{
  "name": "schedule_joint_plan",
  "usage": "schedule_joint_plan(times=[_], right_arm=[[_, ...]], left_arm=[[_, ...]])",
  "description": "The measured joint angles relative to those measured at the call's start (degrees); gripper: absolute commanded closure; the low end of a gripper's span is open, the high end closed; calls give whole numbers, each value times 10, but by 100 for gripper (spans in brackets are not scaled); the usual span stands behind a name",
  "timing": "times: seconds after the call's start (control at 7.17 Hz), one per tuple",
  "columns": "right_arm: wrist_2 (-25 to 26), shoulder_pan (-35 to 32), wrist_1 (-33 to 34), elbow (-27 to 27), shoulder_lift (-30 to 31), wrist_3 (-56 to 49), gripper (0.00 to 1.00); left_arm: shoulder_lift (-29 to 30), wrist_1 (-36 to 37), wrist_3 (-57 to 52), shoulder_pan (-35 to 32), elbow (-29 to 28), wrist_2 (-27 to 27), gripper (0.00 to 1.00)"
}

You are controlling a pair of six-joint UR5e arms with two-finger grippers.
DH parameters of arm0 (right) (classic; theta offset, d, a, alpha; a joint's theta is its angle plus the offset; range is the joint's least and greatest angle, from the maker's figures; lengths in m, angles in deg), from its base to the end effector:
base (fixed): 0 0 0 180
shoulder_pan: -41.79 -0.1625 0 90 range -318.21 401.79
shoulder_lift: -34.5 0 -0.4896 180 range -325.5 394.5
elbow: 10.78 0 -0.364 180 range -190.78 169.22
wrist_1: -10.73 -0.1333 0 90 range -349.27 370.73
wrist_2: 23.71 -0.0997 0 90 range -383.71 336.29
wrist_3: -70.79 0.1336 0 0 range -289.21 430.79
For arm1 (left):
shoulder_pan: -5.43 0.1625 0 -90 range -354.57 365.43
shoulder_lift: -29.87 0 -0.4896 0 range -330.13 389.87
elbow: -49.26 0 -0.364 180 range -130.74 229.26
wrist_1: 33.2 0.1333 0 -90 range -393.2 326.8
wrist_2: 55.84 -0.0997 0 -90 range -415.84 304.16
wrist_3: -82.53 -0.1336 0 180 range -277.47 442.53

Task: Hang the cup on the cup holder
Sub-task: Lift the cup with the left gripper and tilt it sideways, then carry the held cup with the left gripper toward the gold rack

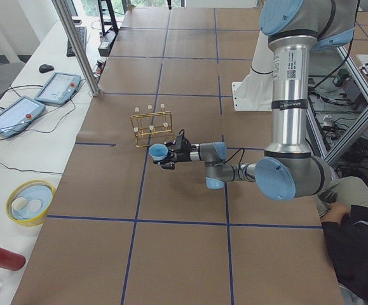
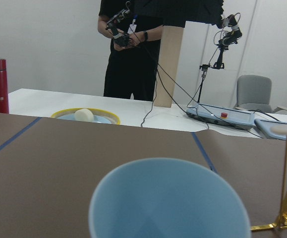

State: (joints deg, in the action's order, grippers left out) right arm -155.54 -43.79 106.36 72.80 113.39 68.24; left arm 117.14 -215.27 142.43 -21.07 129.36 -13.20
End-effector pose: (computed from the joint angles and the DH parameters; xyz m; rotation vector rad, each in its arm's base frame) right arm 0.0013 -0.5569 0.7143 -0.0276 -0.7301 -0.1102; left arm 0.2896 -0.4032 0.6497 1.2182 0.8177 -0.5197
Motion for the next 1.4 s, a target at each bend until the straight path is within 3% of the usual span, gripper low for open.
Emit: schedule_joint_plan(times=[0.14, 0.28, 0.42, 0.98, 1.4], right_arm=[[0, 0, 0, 0, 0, 0, 0], [0, 0, 0, 0, 0, 0, 0], [0, 0, 0, 0, 0, 0, 0], [0, 0, 0, 0, 0, 0, 0], [0, 0, 0, 0, 0, 0, 0]], left_arm=[[0, -9, -12, 0, 4, 9, 74], [0, -12, -31, -1, 16, 15, 81], [-3, -14, -56, -1, 29, 16, 100], [-52, -23, -281, -4, 67, 1, 100], [-71, -24, -568, -4, 75, -73, 100]])
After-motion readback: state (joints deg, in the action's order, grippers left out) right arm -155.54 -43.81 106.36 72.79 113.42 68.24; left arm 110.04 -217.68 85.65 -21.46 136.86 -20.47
